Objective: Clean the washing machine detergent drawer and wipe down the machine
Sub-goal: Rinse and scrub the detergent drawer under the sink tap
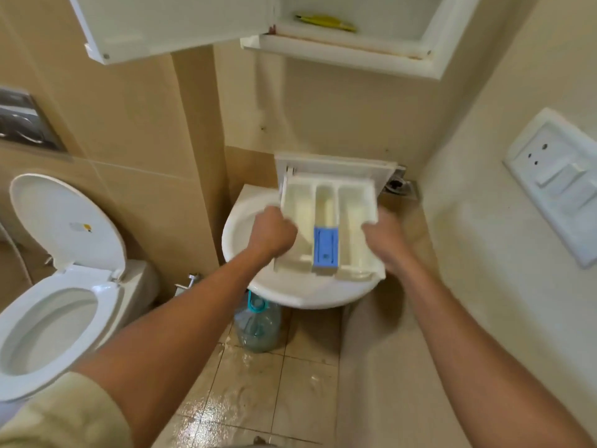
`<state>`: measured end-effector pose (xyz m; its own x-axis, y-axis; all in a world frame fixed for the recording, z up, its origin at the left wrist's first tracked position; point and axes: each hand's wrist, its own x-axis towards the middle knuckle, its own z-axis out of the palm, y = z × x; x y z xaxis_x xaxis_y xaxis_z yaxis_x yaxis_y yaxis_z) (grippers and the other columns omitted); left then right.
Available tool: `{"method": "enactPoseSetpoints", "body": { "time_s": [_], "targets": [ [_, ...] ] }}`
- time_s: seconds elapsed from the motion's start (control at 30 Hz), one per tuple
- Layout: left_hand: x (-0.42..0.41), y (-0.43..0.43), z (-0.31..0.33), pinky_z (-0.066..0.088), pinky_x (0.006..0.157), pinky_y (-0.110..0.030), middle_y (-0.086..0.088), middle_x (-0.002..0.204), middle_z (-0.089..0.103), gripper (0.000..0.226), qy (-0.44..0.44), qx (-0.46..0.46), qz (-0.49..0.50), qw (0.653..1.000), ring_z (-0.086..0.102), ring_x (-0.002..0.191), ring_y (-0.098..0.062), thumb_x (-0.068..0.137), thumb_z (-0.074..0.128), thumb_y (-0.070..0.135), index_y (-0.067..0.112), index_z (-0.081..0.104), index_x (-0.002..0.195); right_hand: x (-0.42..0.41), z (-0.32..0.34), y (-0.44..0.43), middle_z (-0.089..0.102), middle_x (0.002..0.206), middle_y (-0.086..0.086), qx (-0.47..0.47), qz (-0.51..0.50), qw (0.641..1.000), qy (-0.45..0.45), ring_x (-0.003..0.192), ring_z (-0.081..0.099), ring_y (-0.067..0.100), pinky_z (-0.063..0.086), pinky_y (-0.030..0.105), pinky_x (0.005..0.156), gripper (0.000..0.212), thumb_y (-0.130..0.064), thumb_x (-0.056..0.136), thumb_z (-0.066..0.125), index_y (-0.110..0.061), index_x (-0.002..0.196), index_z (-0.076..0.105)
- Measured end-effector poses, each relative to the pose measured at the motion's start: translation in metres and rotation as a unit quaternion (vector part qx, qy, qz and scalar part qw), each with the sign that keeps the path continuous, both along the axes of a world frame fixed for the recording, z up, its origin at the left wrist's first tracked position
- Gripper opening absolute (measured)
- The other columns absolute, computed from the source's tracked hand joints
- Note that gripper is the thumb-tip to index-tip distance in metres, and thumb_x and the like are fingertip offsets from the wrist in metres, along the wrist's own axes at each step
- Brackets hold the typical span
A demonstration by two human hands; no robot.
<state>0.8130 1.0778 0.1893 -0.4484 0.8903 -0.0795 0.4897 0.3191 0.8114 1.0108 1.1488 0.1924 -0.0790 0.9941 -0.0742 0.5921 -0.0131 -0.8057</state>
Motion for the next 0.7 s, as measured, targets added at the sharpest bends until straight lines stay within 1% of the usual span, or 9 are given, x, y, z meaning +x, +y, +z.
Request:
{"method": "enactPoseSetpoints", "body": {
  "time_s": [0.13, 0.2, 0.27, 0.33, 0.37, 0.4, 0.47, 0.57, 0.7],
  "targets": [
    [0.007, 0.013, 0.088, 0.038, 0.048, -0.024, -0.002, 0.068, 0.059, 0.015, 0.101, 0.3, -0.003, 0.949, 0.056, 0.057, -0.02, 0.1, 0.046, 0.014, 0.007, 0.058, 0.105, 0.009, 0.083, 0.008, 0.06, 0.131, 0.001, 0.311, -0.033, 0.945, 0.097, 0.112, 0.058, 0.007, 0.043, 0.013, 0.098, 0.047, -0.011, 0.096, 0.052, -0.007, 0.143, 0.048],
    [0.008, 0.007, 0.087, 0.039, 0.049, -0.031, -0.004, 0.066, 0.058, 0.023, 0.137, 0.354, -0.012, 0.925, 0.051, 0.051, -0.022, 0.099, 0.046, 0.013, 0.006, 0.053, 0.12, 0.005, 0.066, -0.001, 0.056, 0.137, 0.011, 0.393, -0.07, 0.91, 0.112, 0.121, 0.056, 0.013, 0.041, 0.017, 0.104, 0.05, -0.013, 0.099, 0.05, 0.004, 0.145, 0.041],
    [0.008, 0.0, 0.046, 0.045, 0.055, -0.036, -0.004, 0.074, 0.058, 0.022, 0.152, 0.217, -0.03, 0.964, 0.054, 0.058, -0.025, 0.099, 0.047, 0.012, 0.007, 0.051, 0.12, 0.001, 0.012, -0.006, 0.059, 0.129, 0.016, 0.296, -0.09, 0.947, 0.092, 0.117, 0.058, 0.024, 0.043, 0.028, 0.103, 0.044, -0.012, 0.099, 0.049, 0.008, 0.139, 0.047],
    [0.006, -0.016, -0.012, 0.048, 0.065, -0.034, -0.011, 0.099, 0.063, 0.009, 0.102, -0.094, -0.064, 0.988, 0.059, 0.083, -0.026, 0.1, 0.05, 0.012, 0.007, 0.054, 0.106, -0.001, -0.041, -0.021, 0.06, 0.102, 0.012, -0.05, 0.02, 0.999, 0.002, 0.093, 0.057, 0.02, 0.048, 0.032, 0.093, 0.025, 0.002, 0.097, 0.046, 0.006, 0.117, 0.061],
    [0.005, -0.026, -0.034, 0.048, 0.068, -0.031, -0.015, 0.109, 0.063, 0.008, 0.061, -0.213, -0.074, 0.972, 0.059, 0.091, -0.028, 0.099, 0.05, 0.012, 0.006, 0.056, 0.103, -0.001, -0.065, -0.029, 0.059, 0.096, 0.011, -0.195, 0.072, 0.977, -0.052, 0.087, 0.057, 0.02, 0.051, 0.037, 0.09, 0.022, 0.004, 0.096, 0.044, 0.006, 0.108, 0.062],
    [0.004, -0.034, -0.052, 0.049, 0.072, -0.03, -0.017, 0.117, 0.063, 0.012, 0.032, -0.266, -0.079, 0.96, 0.059, 0.096, -0.028, 0.099, 0.051, 0.011, 0.003, 0.057, 0.106, 0.0, -0.083, -0.035, 0.061, 0.096, 0.008, -0.263, 0.079, 0.959, -0.068, 0.087, 0.059, 0.02, 0.055, 0.038, 0.087, 0.024, 0.003, 0.094, 0.042, 0.003, 0.109, 0.061],
    [0.0, -0.038, -0.066, 0.05, 0.079, -0.032, -0.017, 0.121, 0.062, 0.022, 0.004, -0.257, -0.071, 0.964, 0.057, 0.097, -0.027, 0.098, 0.05, 0.009, 0.0, 0.055, 0.117, 0.004, -0.101, -0.039, 0.07, 0.102, 0.007, -0.26, 0.054, 0.964, -0.02, 0.093, 0.067, 0.025, 0.06, 0.043, 0.085, 0.041, -0.001, 0.088, 0.039, -0.008, 0.121, 0.062],
    [-0.01, -0.029, -0.052, 0.05, 0.075, -0.031, -0.014, 0.111, 0.058, 0.027, 0.031, -0.228, -0.067, 0.971, 0.058, 0.097, -0.028, 0.098, 0.051, 0.009, -0.001, 0.052, 0.122, -0.004, -0.085, -0.037, 0.071, 0.104, 0.007, -0.237, 0.055, 0.97, 0.019, 0.094, 0.068, 0.027, 0.06, 0.043, 0.084, 0.043, -0.002, 0.088, 0.04, -0.015, 0.124, 0.061],
    [-0.023, -0.018, -0.033, 0.049, 0.085, -0.033, -0.014, 0.124, 0.059, 0.031, 0.082, -0.211, -0.066, 0.972, 0.059, 0.112, -0.031, 0.098, 0.051, 0.012, 0.001, 0.051, 0.127, -0.013, -0.054, -0.037, 0.068, 0.1, 0.01, -0.173, 0.084, 0.977, -0.098, 0.078, 0.065, 0.02, 0.055, 0.029, 0.063, 0.019, -0.012, 0.093, 0.048, -0.007, 0.106, 0.06]
  ]
}}
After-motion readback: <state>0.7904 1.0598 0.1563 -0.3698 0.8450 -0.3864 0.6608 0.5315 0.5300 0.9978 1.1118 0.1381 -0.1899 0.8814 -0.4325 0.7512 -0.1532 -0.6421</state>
